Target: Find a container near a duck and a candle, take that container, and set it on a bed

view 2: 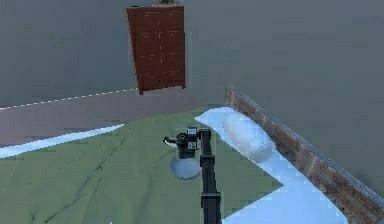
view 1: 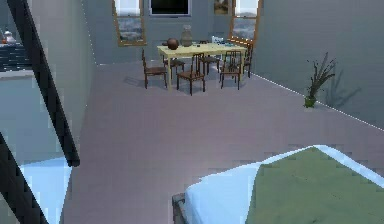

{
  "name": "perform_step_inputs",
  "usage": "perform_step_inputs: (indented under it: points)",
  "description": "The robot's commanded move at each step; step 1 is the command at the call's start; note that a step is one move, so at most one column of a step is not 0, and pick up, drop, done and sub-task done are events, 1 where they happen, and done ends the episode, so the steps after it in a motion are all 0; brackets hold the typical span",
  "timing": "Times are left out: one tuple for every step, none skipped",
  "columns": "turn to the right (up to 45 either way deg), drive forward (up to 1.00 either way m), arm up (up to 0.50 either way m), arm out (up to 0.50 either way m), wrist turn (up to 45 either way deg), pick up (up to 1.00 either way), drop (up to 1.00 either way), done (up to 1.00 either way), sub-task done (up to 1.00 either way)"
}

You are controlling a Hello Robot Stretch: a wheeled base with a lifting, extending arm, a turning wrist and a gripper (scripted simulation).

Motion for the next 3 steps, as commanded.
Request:
perform_step_inputs:
  points:
    - [0.0,0.0,0.1,0.0,0.0,0.0,0.0,0.0,0.0]
    - [0.0,0.0,0.0,-0.08,0.0,0.0,0.0,0.0,0.0]
    - [0.0,0.0,0.0,0.0,0.0,0.0,0.0,1.0,0.0]
